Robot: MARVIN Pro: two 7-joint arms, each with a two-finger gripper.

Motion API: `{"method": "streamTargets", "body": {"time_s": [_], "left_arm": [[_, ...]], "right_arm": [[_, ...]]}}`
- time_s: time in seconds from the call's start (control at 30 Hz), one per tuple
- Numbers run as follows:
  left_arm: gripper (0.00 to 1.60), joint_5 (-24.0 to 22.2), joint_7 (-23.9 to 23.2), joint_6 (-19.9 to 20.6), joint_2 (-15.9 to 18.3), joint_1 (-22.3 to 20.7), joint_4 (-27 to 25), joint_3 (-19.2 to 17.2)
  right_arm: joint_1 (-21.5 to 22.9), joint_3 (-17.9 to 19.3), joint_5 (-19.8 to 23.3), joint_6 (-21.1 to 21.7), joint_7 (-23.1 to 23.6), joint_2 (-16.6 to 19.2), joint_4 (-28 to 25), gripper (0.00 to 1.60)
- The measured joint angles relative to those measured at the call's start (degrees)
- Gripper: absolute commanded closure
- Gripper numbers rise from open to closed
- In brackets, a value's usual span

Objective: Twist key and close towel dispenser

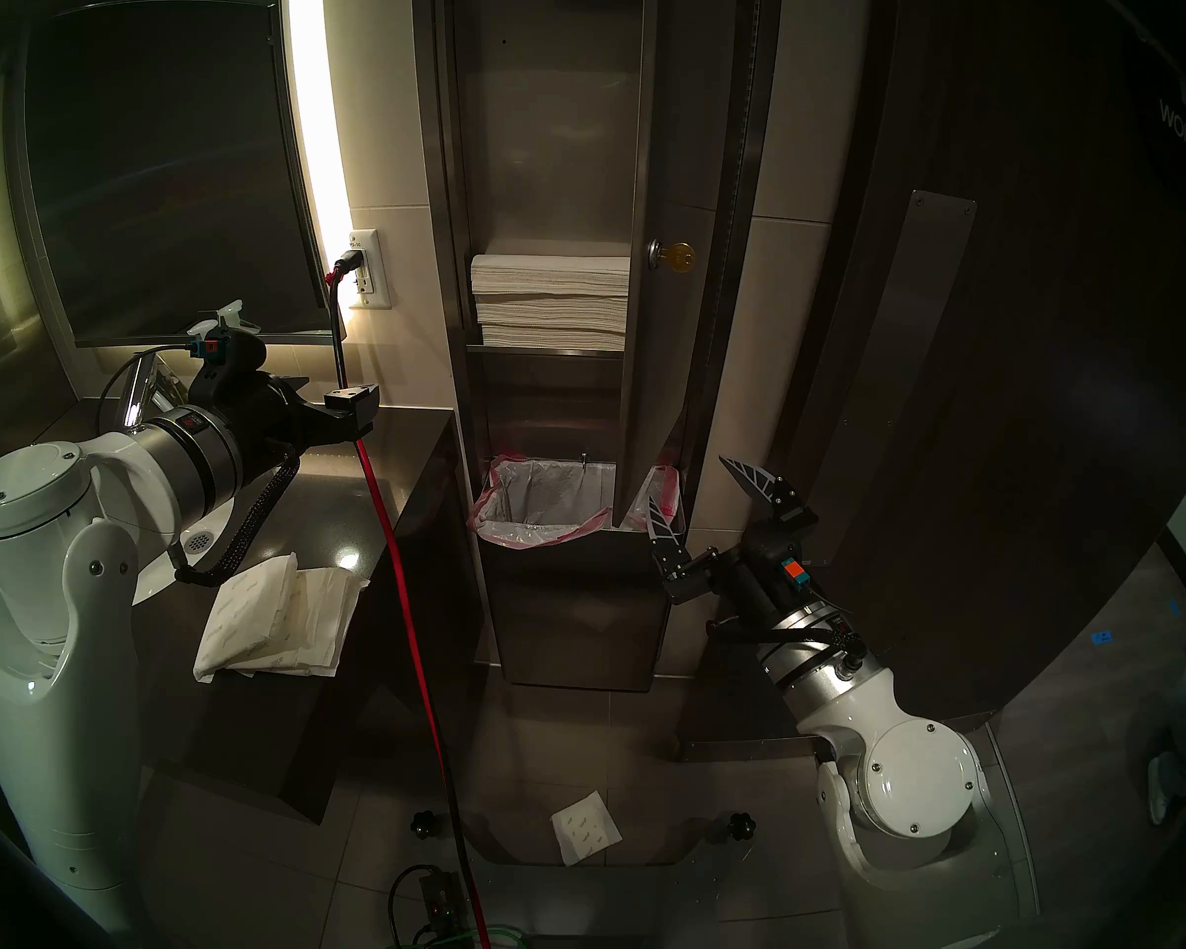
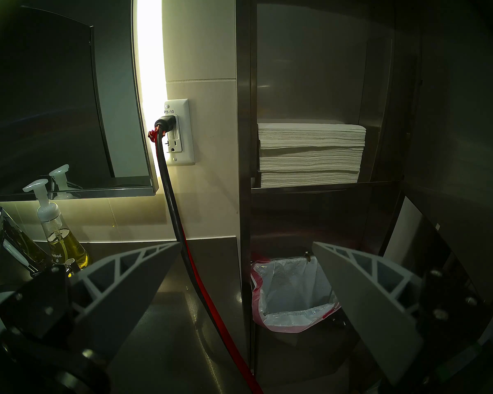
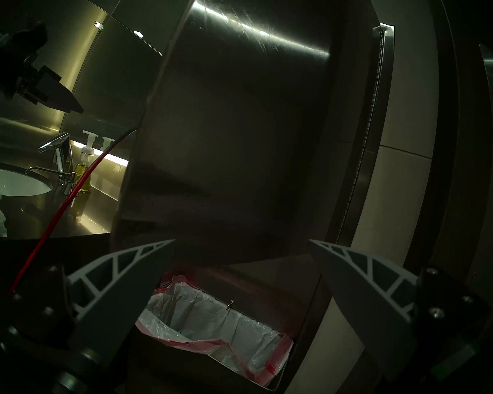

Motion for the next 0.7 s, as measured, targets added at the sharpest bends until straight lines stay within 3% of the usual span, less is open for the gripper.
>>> {"method": "streamTargets", "body": {"time_s": [0.4,0.7], "left_arm": [[0.00,-0.2,0.2,0.0,0.1,0.1,0.0,0.0],[0.00,-0.4,0.3,0.0,0.2,0.1,0.0,0.0]], "right_arm": [[5.8,-0.7,-0.7,0.2,1.2,0.1,3.7,0.00],[10.8,0.8,-1.2,1.9,1.4,-0.5,5.0,0.00]]}}
